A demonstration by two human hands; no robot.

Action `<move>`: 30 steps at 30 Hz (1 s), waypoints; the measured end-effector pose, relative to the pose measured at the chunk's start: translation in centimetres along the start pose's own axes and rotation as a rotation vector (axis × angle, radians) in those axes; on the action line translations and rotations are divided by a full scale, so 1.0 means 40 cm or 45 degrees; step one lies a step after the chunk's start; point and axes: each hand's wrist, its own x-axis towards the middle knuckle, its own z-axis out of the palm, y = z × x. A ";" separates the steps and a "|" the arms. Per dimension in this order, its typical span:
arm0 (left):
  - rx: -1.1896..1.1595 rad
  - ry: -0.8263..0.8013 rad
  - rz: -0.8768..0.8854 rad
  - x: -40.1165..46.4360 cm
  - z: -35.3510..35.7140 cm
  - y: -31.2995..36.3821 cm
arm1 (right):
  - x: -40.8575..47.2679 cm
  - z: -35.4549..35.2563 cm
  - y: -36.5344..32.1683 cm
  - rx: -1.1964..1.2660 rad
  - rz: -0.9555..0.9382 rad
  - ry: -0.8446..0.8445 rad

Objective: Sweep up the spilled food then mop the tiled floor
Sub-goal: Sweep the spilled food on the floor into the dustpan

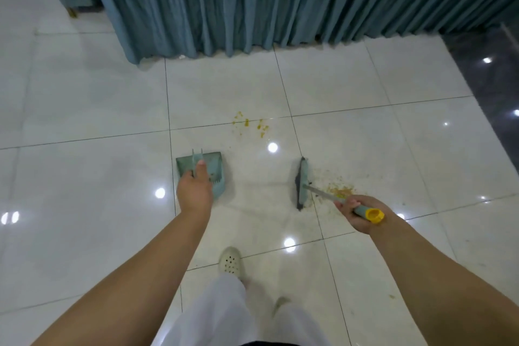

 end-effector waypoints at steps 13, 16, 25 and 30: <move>0.064 0.055 0.008 0.003 0.014 0.009 | 0.025 0.149 0.103 -0.126 0.266 -0.298; 0.057 0.104 0.010 0.005 0.002 0.010 | 0.039 0.227 0.136 -0.178 0.343 -0.343; 0.108 0.201 -0.015 -0.010 0.038 0.009 | 0.065 0.326 0.115 -0.089 0.408 -0.302; 0.147 0.174 -0.019 -0.052 0.123 0.025 | 0.060 0.247 -0.007 -0.043 0.309 -0.224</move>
